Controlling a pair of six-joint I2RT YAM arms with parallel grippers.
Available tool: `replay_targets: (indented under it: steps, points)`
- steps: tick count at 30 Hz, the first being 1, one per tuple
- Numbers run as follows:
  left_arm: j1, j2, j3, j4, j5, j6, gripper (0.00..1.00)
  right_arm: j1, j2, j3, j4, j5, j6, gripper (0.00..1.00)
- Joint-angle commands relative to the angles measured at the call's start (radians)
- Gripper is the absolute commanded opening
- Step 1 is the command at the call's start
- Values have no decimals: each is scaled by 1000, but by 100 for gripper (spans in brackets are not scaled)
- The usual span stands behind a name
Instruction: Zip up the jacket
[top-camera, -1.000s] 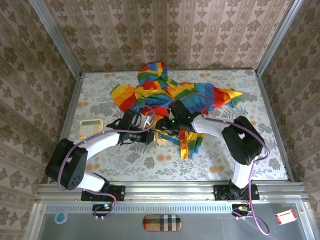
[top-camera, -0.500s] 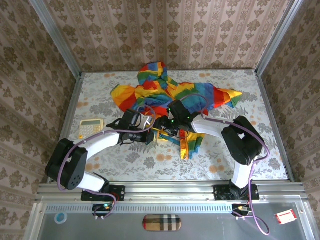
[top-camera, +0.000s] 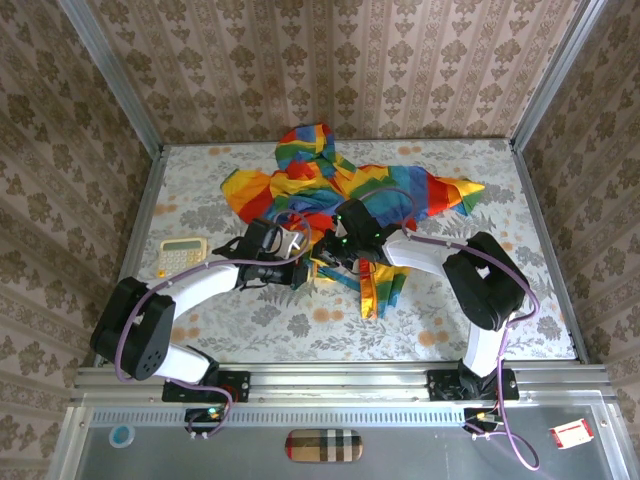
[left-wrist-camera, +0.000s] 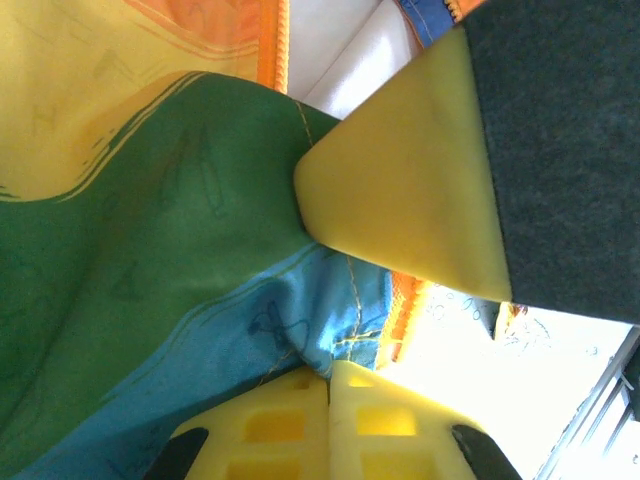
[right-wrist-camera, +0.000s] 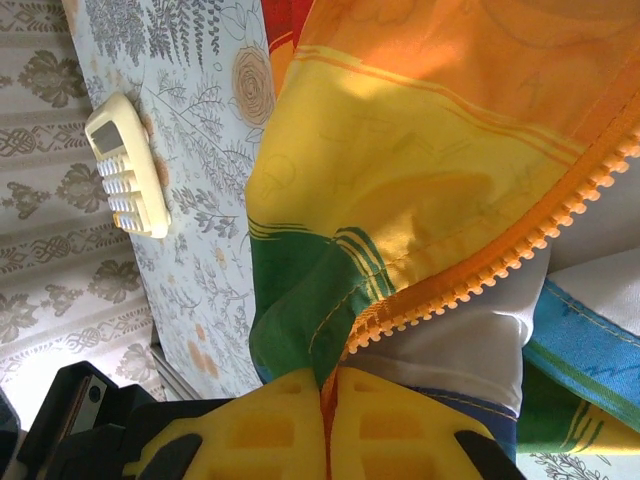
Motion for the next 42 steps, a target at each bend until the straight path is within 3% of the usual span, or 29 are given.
replay_targets:
  steps: [1, 4, 6, 12, 15, 21, 28, 42]
  points:
    - [9, -33, 15, -48, -17, 13, 15, -11, -44, 34, -9, -35, -39, 0]
    - [16, -75, 40, -117, -26, 36, 32, -31, -55, 53, -61, -46, -77, 0]
    - [25, -111, 58, -160, -27, 44, 37, -44, -66, 68, -104, -46, -113, 0]
    - [42, -204, 86, -189, 9, -5, 33, -84, -103, 81, -190, -66, -177, 0]
    - [38, -213, 72, -102, 48, -95, 34, -108, -123, 58, -170, -93, -166, 0]
    - [-21, -169, 34, 122, 27, -249, 45, -154, -155, 7, -106, -167, -137, 0]
    - [-65, -36, 26, 343, 86, -378, 44, -198, -181, -26, -87, -237, -128, 0]
    - [-56, 87, -91, 739, 181, -593, 48, -215, -156, -97, 72, -316, -20, 0]
